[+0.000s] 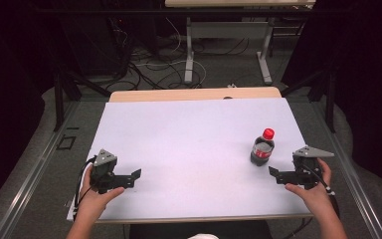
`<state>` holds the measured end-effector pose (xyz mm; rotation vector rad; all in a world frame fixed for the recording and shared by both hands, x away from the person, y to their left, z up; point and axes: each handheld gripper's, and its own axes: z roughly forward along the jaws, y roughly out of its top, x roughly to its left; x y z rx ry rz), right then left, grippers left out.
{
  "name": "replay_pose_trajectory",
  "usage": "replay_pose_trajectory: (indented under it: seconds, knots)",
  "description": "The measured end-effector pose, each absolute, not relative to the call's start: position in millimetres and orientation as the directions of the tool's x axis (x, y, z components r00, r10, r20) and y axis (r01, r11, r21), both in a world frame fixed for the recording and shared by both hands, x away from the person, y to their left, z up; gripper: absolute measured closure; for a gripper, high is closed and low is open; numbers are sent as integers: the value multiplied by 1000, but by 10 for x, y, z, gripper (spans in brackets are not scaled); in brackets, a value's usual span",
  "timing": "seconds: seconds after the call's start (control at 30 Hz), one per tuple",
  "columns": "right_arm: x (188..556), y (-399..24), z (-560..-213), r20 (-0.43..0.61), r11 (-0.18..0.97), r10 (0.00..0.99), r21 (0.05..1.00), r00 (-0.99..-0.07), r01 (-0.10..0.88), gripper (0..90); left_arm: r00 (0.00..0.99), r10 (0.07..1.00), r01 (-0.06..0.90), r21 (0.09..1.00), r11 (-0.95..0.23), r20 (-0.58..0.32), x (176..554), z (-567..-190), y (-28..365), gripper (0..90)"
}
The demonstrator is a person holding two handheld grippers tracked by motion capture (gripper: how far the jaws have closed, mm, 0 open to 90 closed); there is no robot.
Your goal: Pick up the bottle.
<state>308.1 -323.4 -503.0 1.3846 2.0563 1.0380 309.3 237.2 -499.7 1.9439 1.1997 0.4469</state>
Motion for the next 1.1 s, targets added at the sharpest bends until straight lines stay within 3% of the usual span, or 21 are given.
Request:
replay_pose_trajectory:
  seconds: [0.5, 0.83, 0.9, 1.1]
  knots:
    - [3255, -3025, -5052, 25, 248, 897, 797, -441, 551, 9, 481, 866, 571, 798, -194, -134, 3042, -4906, 2350, 12]
    - [3506, -2915, -5080, 29, 244, 894, 805, -447, 541, 100, 488, 863, 582, 785, -211, -130, 3055, -4938, 2336, 12]
    - [3557, -2912, -5122, 49, 223, 897, 807, -439, 546, 152, 492, 862, 581, 783, -222, -121, 3061, -4945, 2341, 12]
    - [3580, -2904, -5202, 80, 173, 907, 824, -414, 539, 183, 480, 867, 593, 777, -210, -132, 3068, -4984, 2349, 12]
